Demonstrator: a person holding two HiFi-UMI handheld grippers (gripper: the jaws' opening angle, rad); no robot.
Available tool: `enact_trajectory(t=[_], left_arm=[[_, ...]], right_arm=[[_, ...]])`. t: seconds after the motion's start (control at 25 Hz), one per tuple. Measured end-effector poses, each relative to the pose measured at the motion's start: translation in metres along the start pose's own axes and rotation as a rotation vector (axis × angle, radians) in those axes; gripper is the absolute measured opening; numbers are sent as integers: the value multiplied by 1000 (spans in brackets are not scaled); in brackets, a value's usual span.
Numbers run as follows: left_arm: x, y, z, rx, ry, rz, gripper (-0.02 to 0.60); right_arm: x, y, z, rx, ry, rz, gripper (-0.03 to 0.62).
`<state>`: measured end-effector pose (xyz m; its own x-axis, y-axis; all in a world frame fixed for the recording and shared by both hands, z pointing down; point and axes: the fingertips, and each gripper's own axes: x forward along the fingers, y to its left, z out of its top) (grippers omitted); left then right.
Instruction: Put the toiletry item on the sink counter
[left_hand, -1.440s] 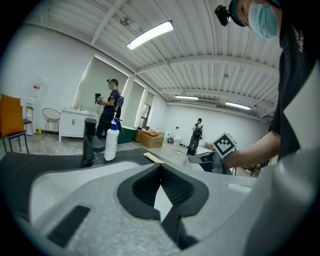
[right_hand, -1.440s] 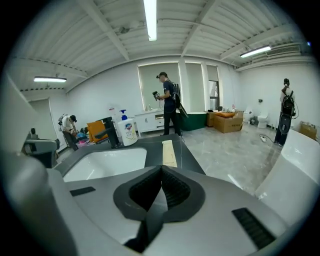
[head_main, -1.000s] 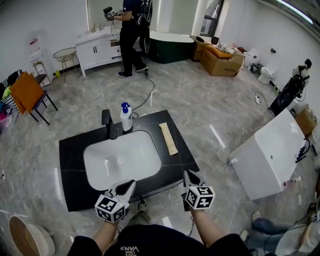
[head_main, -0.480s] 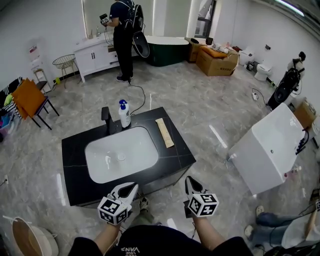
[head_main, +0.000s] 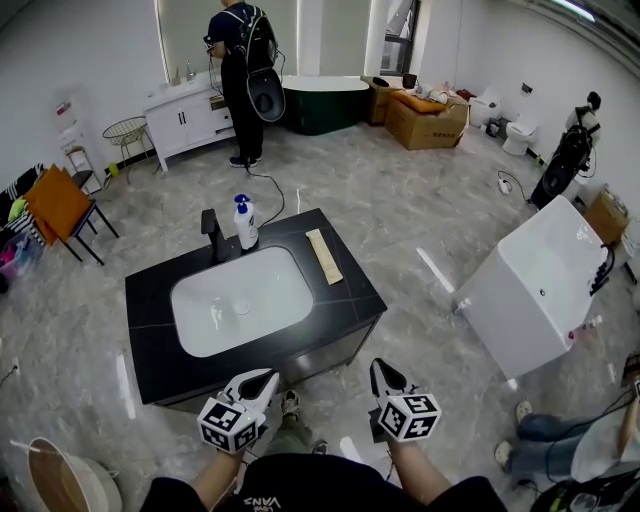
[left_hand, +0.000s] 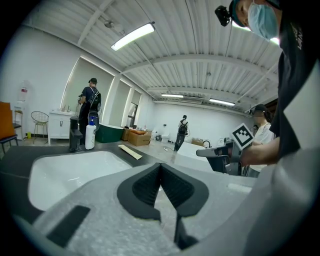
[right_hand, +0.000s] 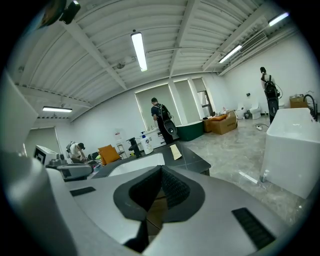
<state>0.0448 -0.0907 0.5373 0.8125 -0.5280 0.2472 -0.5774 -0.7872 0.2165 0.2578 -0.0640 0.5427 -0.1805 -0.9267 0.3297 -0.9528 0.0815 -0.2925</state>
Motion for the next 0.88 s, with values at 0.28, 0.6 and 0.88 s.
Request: enact_trajectory(t=[0.28, 0.6, 0.88], left_arm=[[-11, -19, -8, 3, -5, -16, 11], [-22, -34, -14, 9, -5, -20, 11], [-23, -41, -14, 14, -13, -22, 11]], right_arm=[[-27, 5, -11, 3, -6, -11, -2], [-45, 9, -21, 1, 2, -15, -2], [-53, 8, -22, -2, -1, -19, -2]])
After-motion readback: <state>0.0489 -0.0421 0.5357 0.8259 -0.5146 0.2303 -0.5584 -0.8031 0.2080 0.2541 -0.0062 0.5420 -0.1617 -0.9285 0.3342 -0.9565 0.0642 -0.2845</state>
